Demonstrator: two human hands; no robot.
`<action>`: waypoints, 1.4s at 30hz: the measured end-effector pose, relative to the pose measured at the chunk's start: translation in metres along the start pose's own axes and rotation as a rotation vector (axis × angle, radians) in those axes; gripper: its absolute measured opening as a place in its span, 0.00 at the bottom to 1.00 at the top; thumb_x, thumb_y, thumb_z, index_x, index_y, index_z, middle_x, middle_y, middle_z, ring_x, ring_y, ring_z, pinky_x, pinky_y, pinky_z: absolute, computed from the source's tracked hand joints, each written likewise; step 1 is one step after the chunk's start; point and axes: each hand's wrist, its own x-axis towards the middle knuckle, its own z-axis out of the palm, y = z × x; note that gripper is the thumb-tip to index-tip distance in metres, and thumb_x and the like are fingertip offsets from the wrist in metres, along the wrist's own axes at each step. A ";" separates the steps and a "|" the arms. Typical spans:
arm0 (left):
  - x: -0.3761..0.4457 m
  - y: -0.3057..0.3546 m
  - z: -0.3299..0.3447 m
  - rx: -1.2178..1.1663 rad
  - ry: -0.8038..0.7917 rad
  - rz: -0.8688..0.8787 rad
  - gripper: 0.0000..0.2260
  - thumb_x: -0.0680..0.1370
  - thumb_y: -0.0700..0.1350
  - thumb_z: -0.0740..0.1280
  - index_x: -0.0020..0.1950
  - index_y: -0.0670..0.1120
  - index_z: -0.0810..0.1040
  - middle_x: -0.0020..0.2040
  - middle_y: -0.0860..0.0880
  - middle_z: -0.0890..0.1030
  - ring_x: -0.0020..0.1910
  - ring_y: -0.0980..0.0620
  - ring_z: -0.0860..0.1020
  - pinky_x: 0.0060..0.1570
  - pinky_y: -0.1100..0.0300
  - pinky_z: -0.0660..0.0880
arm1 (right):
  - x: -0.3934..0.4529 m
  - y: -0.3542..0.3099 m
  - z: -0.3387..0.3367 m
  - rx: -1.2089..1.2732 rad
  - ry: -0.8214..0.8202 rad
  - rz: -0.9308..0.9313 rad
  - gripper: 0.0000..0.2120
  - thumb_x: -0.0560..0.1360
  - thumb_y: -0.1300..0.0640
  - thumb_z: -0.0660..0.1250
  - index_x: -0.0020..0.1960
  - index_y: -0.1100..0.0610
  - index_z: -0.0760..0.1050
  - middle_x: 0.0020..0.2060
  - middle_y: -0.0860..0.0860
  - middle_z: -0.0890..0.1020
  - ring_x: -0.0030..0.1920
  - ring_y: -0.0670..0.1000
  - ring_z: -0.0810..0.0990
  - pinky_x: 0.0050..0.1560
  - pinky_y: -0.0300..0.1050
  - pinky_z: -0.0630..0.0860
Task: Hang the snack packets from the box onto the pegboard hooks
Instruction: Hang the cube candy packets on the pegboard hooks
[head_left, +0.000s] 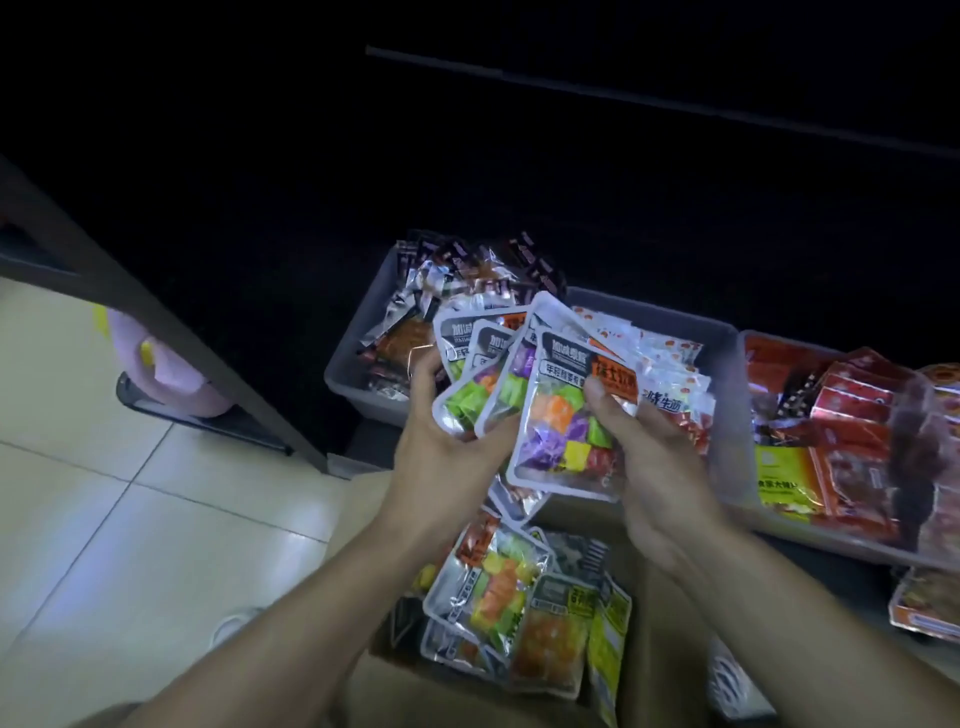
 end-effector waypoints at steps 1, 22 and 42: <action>-0.001 -0.001 -0.001 -0.025 0.011 -0.005 0.28 0.77 0.47 0.78 0.72 0.63 0.69 0.56 0.57 0.88 0.50 0.49 0.89 0.53 0.44 0.86 | -0.002 0.000 0.002 -0.006 -0.016 -0.006 0.66 0.55 0.33 0.85 0.82 0.53 0.58 0.63 0.52 0.85 0.63 0.53 0.84 0.76 0.65 0.68; -0.084 0.183 -0.046 -0.053 0.222 0.464 0.31 0.73 0.47 0.82 0.66 0.68 0.69 0.54 0.59 0.87 0.52 0.53 0.88 0.58 0.43 0.83 | -0.185 -0.206 0.057 -0.168 -0.163 -0.743 0.06 0.83 0.56 0.68 0.53 0.58 0.82 0.44 0.55 0.89 0.40 0.53 0.89 0.43 0.48 0.86; -0.081 0.332 -0.086 -0.158 0.285 0.608 0.31 0.75 0.44 0.80 0.71 0.59 0.68 0.55 0.53 0.86 0.48 0.50 0.89 0.48 0.51 0.84 | -0.251 -0.420 0.214 -0.158 -0.220 -1.094 0.05 0.81 0.58 0.72 0.52 0.59 0.84 0.45 0.54 0.89 0.43 0.54 0.89 0.44 0.48 0.86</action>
